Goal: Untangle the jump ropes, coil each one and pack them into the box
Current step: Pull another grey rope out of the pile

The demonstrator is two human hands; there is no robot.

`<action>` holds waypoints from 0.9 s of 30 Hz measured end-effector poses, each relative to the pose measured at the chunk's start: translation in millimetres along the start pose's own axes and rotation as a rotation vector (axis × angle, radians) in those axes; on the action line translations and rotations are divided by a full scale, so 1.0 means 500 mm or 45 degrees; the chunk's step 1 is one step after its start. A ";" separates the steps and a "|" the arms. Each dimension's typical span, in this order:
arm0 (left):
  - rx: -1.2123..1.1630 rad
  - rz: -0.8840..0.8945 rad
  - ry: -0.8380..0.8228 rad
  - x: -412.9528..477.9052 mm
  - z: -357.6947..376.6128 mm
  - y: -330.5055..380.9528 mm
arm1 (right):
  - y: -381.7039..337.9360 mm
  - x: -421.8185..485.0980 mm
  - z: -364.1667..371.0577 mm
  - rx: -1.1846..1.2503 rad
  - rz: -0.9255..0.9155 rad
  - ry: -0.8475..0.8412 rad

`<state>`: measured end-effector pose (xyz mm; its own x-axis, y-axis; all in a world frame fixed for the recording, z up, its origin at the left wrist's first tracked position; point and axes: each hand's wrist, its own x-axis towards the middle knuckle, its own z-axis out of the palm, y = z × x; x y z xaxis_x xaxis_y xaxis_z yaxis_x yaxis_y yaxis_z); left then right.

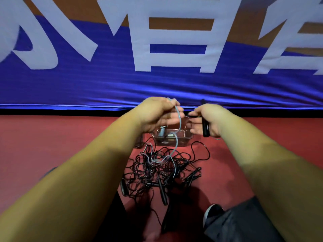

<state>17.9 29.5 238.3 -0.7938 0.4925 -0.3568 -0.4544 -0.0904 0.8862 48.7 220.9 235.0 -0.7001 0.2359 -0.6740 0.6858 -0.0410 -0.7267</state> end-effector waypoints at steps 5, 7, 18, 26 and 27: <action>-0.539 0.086 0.256 0.015 -0.025 0.030 | 0.014 -0.045 0.031 -0.052 -0.030 -0.531; -0.631 0.090 0.337 0.018 -0.038 0.036 | 0.018 -0.049 0.040 -0.100 -0.133 -0.543; -0.561 0.421 0.687 0.021 -0.076 0.045 | 0.012 -0.060 0.058 -0.021 -0.217 -0.706; -0.402 0.651 1.116 0.016 -0.176 0.068 | -0.017 -0.054 0.033 -0.064 -0.297 -0.675; -0.321 0.601 1.014 0.018 -0.179 0.069 | -0.017 -0.052 0.027 -0.043 -0.287 -0.660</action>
<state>-41.2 -46.9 239.4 -0.9166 -0.3671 -0.1580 -0.0174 -0.3584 0.9334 58.4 202.0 257.1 -0.8301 -0.2729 -0.4862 0.5081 -0.0114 -0.8612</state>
